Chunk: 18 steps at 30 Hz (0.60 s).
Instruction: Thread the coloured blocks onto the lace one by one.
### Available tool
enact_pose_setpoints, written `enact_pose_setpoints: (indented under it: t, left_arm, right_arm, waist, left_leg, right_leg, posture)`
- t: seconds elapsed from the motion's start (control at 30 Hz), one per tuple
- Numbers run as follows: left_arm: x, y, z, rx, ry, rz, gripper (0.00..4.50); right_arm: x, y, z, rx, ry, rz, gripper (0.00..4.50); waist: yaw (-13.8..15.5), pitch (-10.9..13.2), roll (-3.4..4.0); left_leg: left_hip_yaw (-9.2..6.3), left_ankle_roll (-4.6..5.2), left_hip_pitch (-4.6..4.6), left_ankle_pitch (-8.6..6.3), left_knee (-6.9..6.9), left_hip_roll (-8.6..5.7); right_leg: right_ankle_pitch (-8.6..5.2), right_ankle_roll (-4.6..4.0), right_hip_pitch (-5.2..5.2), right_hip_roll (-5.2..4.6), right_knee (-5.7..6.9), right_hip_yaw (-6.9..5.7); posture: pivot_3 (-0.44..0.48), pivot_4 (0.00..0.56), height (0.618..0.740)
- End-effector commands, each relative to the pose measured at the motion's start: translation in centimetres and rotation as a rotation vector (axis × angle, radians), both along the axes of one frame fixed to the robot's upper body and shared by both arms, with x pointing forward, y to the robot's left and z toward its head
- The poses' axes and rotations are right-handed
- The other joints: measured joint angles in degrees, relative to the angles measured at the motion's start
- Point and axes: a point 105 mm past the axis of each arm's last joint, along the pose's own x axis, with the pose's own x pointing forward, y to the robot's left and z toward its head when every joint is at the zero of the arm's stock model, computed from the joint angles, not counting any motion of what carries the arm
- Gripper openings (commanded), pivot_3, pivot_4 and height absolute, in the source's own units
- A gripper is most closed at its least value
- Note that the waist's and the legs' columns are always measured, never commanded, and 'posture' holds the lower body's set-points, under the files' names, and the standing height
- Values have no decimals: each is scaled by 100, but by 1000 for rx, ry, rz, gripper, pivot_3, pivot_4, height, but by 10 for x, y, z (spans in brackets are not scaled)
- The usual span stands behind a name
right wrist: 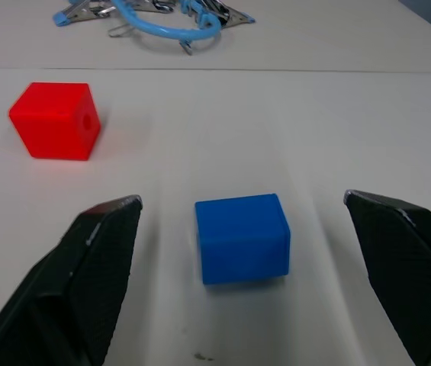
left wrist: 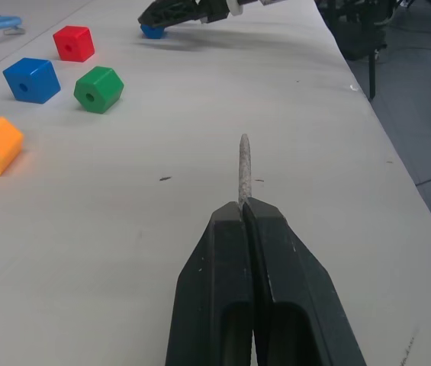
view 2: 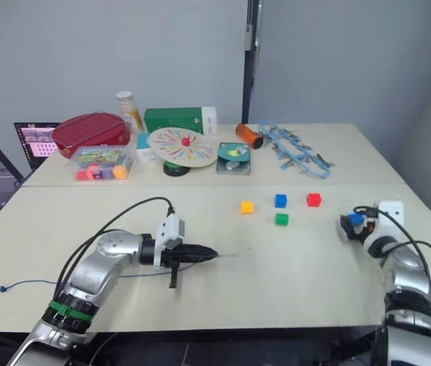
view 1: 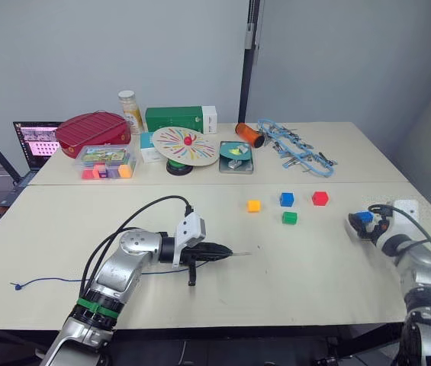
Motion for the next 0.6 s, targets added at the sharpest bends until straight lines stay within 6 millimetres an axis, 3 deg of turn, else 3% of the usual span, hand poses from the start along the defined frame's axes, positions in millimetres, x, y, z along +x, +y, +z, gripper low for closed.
enact_pose_setpoints:
  t: [0.03, 0.07, 0.17, 0.4, 0.5, 0.6]
  left_arm:
    - [0, 2, 11, -12, -47, 12, 49]
    - [0, 2, 11, -11, -48, 15, 49]
    - [-1, 2, 11, -10, -51, 20, 0]
    - [-5, -2, 10, -11, -45, 13, 0]
    - [-5, -2, 10, -8, -43, 7, 0]
    - [-4, -1, 8, -7, -36, 7, 0]
  right_arm:
    - [2, -4, 3, -28, 0, -14, 4500]
    - [2, -5, 4, -20, -2, -14, 4500]
    - [3, -3, 5, -14, -5, 10, 3654]
    - [-2, 1, 14, -38, -79, 47, 1235]
    - [-12, 11, 22, -11, -160, 68, 1185]
    - [-40, 54, 20, 2, -189, 143, 1185]
  waist:
    - [-1, 0, 0]
    - [3, 0, 0]
    - [5, 0, 0]
    - [8, 0, 0]
    - [20, 0, 0]
    - [32, -3, 2]
  left_leg:
    - [0, -1, 0, 0, -2, 0]
    - [0, -3, 0, 2, -4, 0]
    - [0, -5, -1, 3, -7, -2]
    - [1, -5, -1, 3, -11, -2]
    - [0, -5, -1, 2, -12, -2]
    - [-9, -5, 0, 2, -24, 2]
  right_leg:
    - [0, 0, 0, 0, -1, 0]
    - [0, 0, -1, -1, -1, 1]
    - [0, 0, -1, -4, -4, 1]
    - [0, 1, -3, -5, -6, 3]
    - [1, 1, -4, -5, -5, 3]
    - [1, 1, -8, -3, -4, 2]
  posture:
    - [0, 150, 740]
    - [0, 150, 740]
    - [0, 150, 740]
    - [0, 150, 740]
    - [0, 150, 740]
    - [0, 150, 740]
